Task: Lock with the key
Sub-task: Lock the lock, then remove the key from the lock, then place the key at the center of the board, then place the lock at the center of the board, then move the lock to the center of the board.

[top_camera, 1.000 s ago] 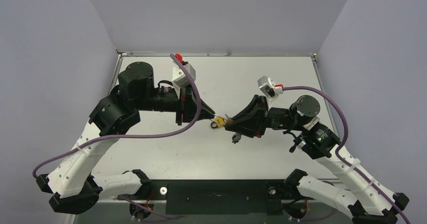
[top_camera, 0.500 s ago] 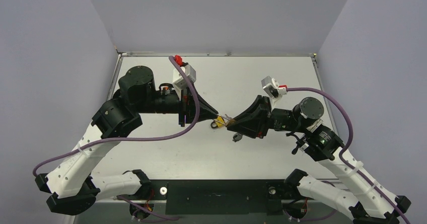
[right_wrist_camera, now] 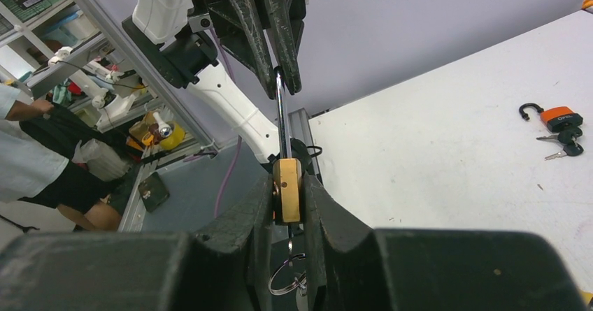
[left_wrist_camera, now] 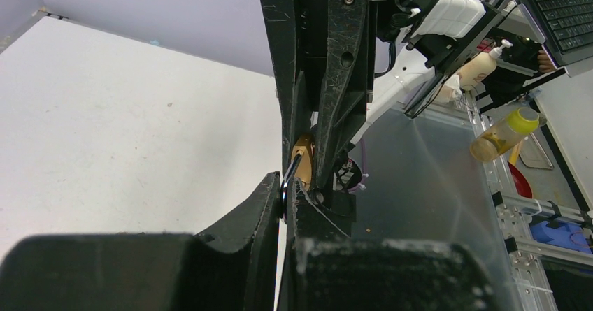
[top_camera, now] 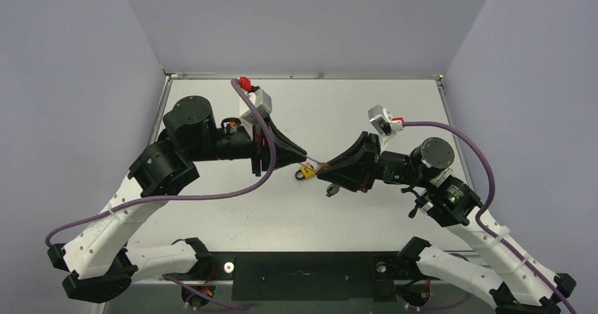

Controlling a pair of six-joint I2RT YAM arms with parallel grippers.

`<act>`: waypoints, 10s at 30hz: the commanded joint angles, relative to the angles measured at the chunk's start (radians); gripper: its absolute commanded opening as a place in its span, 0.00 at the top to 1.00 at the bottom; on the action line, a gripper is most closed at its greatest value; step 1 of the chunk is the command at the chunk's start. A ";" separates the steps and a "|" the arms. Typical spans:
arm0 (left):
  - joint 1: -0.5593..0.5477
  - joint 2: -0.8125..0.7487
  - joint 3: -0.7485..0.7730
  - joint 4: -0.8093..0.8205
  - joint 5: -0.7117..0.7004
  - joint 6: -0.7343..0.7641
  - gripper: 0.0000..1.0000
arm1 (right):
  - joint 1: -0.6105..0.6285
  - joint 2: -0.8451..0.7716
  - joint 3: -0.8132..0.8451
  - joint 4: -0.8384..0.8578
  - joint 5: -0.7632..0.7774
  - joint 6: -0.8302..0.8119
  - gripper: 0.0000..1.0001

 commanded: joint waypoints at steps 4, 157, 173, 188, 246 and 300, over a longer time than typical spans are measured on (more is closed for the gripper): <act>-0.080 0.028 -0.062 -0.015 0.054 -0.039 1.00 | 0.004 0.036 0.052 0.235 0.192 0.011 1.00; -0.192 1.096 -0.147 1.131 -0.054 -0.766 1.00 | -0.246 -0.227 -0.481 -0.931 1.348 0.899 1.00; -0.190 1.238 -0.002 0.973 -0.054 -0.712 0.72 | -0.442 -0.152 -0.661 -0.711 1.208 0.817 0.90; -0.095 0.941 0.002 0.620 -0.210 -0.491 0.52 | -0.448 -0.161 -0.450 -0.725 1.168 0.642 0.31; 0.767 0.139 -0.123 -0.103 -0.372 -0.441 0.44 | 0.052 1.858 1.317 0.130 0.590 0.086 0.52; 0.834 0.312 -0.376 0.192 -0.560 -0.622 0.44 | 0.079 1.454 0.705 -0.023 0.797 -0.179 0.85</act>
